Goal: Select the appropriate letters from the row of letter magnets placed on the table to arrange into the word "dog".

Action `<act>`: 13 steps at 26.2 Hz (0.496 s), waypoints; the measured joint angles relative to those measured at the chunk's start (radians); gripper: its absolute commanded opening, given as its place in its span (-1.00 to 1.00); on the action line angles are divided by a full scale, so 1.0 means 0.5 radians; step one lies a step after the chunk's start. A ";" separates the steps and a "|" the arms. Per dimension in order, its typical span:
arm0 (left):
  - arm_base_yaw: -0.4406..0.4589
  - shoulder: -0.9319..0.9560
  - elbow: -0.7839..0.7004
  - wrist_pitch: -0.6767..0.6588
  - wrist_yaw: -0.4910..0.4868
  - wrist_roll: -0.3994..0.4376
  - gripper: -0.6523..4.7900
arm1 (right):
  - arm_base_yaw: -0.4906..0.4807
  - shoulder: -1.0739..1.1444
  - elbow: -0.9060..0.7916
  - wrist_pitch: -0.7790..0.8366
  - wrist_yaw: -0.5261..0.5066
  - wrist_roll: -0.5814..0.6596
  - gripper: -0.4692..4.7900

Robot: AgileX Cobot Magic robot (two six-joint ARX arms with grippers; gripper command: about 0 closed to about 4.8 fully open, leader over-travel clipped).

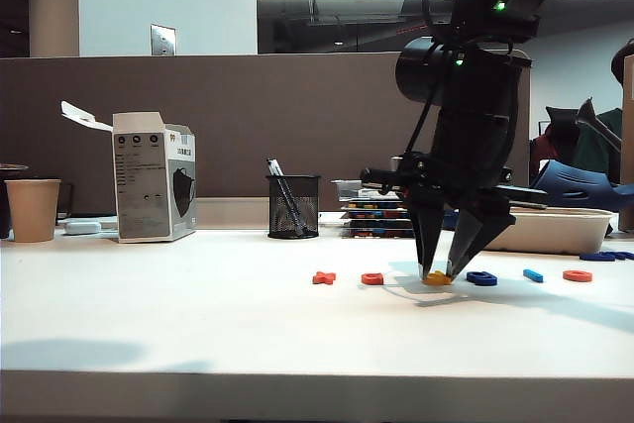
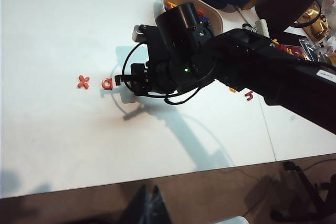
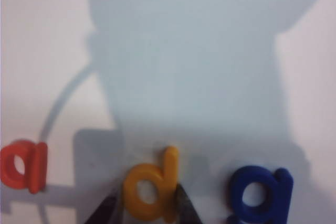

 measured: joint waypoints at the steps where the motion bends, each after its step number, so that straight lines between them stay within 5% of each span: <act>1: 0.000 0.000 0.000 0.001 0.001 0.000 -0.78 | 0.000 -0.002 0.000 -0.011 -0.002 0.000 -0.39; 13: 0.000 0.000 0.000 0.001 0.001 0.000 -0.78 | 0.012 -0.153 -0.013 -0.134 -0.029 0.034 -0.39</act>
